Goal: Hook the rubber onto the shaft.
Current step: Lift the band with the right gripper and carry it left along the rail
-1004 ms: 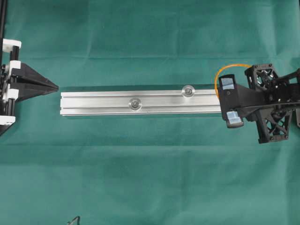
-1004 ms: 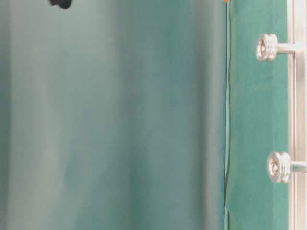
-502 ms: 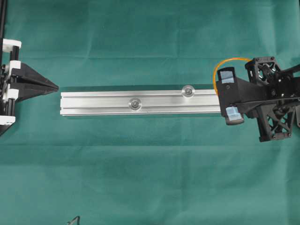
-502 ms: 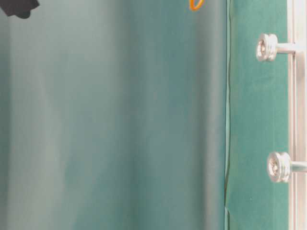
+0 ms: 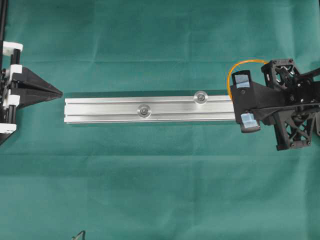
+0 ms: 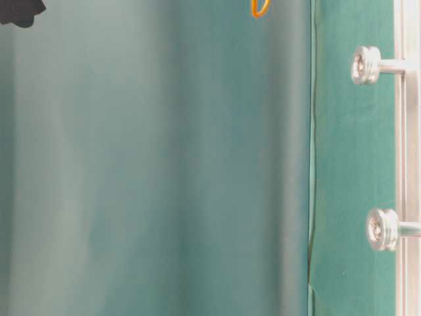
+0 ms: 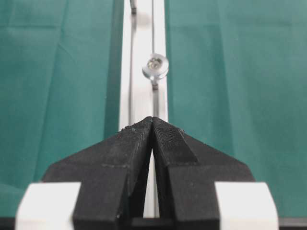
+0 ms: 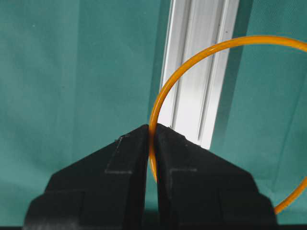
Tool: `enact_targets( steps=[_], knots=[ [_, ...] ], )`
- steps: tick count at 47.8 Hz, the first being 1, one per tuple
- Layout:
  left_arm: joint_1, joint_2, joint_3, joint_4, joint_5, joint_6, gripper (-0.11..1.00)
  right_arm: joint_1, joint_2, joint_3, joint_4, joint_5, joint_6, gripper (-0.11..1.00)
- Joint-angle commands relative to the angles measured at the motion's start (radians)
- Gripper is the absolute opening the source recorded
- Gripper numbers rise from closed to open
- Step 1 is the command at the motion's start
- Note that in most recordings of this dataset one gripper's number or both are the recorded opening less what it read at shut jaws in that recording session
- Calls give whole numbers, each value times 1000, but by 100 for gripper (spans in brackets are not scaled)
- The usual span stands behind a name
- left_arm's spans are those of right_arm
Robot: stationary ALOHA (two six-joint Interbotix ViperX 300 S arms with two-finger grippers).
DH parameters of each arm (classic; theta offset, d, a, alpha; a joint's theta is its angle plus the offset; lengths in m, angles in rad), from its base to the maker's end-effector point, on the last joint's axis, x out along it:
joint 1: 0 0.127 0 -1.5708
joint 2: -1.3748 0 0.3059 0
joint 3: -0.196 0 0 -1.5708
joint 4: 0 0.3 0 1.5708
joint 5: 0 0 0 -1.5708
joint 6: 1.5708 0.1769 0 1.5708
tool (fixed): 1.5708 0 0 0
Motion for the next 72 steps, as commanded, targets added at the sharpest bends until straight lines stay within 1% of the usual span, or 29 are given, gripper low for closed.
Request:
enact_targets(
  steps=[1, 12, 23, 34, 56, 65, 72],
  knots=[
    [2, 8, -25, 3, -5, 0, 0, -3, -12, -26, -5, 2, 2, 7],
    [3, 8, -25, 2, -5, 0, 0, -2, -11, -28, -6, -3, 2, 7],
    [2, 8, -25, 3, -5, 0, 0, -3, 18, -49, -6, -5, -6, 7],
    [2, 8, -26, 3, -5, 0, 0, -3, 80, -101, -23, -23, -14, 7],
    [3, 8, -26, 3, -5, 2, 0, -3, 218, -252, -26, -54, -28, 7],
    [2, 8, -26, 3, -5, 2, 0, -3, 250, -290, -26, -60, -38, 7],
    [3, 8, -25, 3, -5, 0, 0, -5, 256, -298, -26, -60, -40, 7]
  ],
)
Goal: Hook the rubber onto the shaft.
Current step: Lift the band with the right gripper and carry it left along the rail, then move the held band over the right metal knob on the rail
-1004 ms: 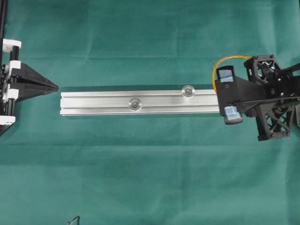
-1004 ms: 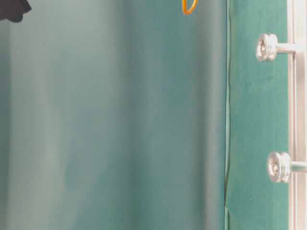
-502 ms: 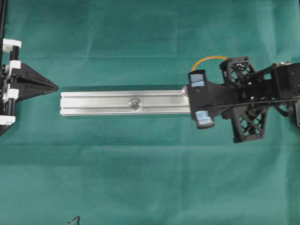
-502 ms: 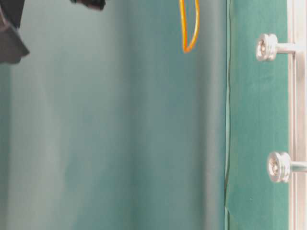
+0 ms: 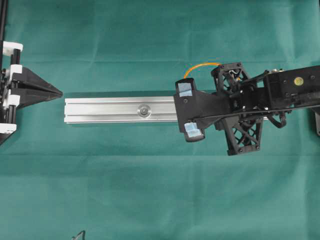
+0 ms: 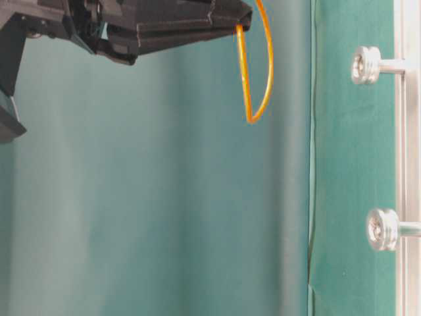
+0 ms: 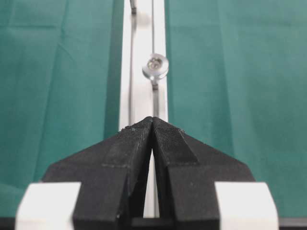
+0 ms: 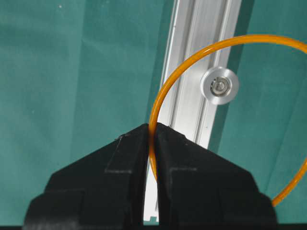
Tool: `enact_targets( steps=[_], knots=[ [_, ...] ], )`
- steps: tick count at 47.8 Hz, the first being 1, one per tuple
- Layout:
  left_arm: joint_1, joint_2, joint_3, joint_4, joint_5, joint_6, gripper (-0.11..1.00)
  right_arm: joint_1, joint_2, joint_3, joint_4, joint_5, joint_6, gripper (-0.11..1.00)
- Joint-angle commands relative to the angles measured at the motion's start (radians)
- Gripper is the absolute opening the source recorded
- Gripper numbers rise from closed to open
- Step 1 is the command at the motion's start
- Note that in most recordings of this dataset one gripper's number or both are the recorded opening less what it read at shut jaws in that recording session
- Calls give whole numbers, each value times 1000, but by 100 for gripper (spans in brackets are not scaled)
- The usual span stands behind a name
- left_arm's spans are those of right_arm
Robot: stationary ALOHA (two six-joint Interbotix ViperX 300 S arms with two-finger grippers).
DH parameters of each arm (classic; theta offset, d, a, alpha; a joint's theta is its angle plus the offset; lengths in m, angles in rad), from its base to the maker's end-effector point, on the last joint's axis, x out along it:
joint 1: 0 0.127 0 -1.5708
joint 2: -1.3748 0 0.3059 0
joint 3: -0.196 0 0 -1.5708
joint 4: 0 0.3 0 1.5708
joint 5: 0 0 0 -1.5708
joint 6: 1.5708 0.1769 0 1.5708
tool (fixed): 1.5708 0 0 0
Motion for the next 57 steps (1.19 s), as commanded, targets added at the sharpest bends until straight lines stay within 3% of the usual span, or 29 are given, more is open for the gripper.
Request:
enact_targets(
  steps=[1, 26, 57],
  knots=[
    [2, 8, -26, 3, -5, 0, 0, -3, -9, -28, -2, -6, -2, 7],
    [3, 8, -25, 3, -5, 0, 0, -8, 9, -20, -2, -20, -2, 7],
    [2, 8, -25, 3, 6, 0, 0, -9, 49, 71, 11, -173, 2, 7]
  ],
)
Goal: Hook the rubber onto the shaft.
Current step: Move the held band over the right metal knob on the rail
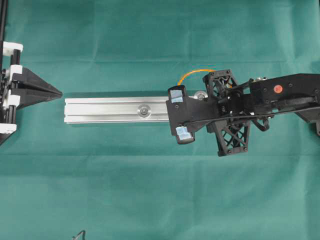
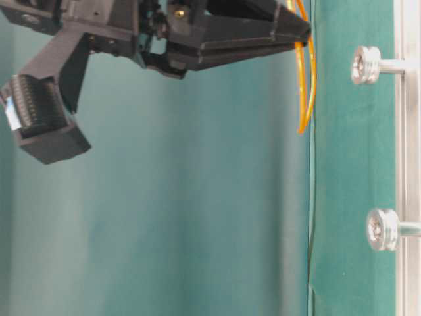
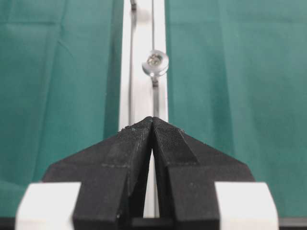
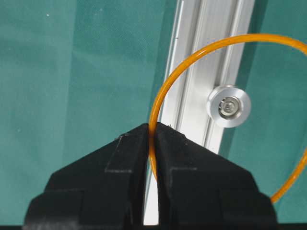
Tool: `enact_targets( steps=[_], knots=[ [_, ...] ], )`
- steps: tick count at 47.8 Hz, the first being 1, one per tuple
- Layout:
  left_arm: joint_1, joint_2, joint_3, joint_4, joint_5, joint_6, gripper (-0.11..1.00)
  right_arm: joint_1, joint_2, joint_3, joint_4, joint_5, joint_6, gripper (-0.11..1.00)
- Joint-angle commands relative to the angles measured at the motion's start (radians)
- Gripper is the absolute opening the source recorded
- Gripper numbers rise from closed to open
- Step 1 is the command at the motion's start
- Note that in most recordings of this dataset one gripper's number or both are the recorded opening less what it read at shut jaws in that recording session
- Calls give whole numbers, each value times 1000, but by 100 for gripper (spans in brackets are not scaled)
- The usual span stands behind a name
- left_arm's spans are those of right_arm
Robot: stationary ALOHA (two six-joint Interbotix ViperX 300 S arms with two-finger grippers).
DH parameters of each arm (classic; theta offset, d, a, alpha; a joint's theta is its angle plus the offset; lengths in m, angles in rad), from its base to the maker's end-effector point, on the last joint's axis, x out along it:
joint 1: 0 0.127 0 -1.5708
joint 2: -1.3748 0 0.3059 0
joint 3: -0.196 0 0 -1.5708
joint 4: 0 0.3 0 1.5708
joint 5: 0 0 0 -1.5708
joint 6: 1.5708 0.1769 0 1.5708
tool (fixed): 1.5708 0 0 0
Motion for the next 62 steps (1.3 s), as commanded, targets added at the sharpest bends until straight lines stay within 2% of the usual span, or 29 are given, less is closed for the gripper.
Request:
enact_targets(
  steps=[1, 46, 62],
  knots=[
    [3, 8, -25, 3, -3, 0, 0, 0, -11, -6, 5, -14, 2, 7],
    [3, 6, -25, 3, -3, 0, 0, 0, -9, 21, 6, -55, 2, 7],
    [5, 5, -25, 3, -3, 0, 0, 0, -9, 21, 23, -55, 2, 7]
  ],
)
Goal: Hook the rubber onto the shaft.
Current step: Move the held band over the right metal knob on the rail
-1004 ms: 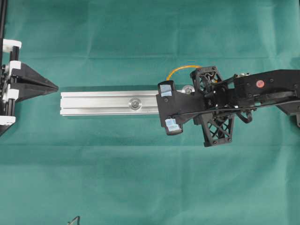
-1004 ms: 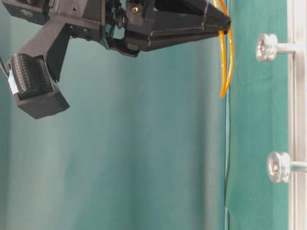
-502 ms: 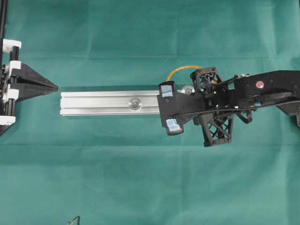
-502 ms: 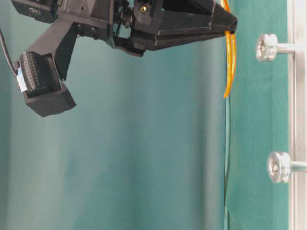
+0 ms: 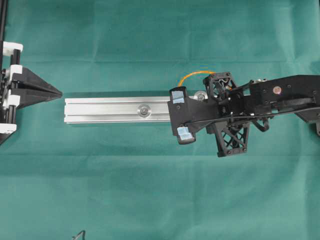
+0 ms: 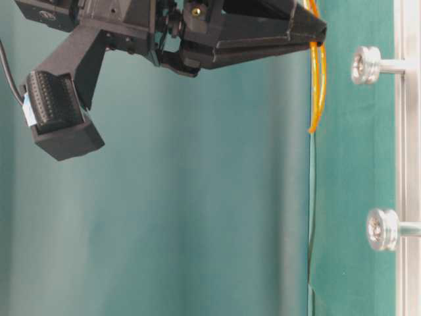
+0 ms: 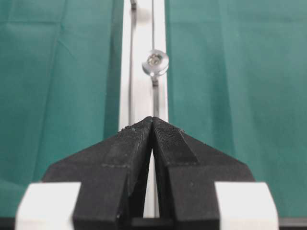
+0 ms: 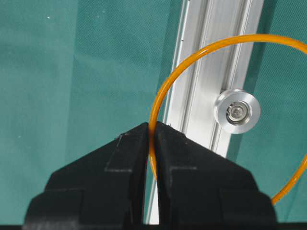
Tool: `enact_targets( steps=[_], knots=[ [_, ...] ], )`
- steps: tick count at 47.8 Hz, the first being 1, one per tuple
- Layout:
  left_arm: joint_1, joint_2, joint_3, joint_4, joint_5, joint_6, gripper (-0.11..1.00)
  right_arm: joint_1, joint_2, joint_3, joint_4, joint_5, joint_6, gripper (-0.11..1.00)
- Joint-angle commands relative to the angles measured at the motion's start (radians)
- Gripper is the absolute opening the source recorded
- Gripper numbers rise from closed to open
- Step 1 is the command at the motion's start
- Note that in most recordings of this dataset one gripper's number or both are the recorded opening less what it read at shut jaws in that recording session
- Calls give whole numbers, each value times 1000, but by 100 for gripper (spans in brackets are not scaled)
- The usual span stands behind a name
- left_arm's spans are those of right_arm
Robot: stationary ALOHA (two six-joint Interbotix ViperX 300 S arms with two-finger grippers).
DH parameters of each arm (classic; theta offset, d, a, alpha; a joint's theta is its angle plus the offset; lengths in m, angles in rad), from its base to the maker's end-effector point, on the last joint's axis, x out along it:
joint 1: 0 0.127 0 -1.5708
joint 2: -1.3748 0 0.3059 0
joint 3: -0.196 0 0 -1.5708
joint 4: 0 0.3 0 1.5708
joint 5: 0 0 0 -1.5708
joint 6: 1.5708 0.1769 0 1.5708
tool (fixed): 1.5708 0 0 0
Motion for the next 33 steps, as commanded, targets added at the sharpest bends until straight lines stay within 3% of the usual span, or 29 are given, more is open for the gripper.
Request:
enact_targets(
  steps=[1, 33],
  knots=[
    [2, 6, -25, 3, -3, 0, 0, 3, -9, -9, 11, -6, 2, 7],
    [3, 6, -25, 3, -3, 0, 0, 5, 3, -9, 43, -12, 2, 7]
  ],
)
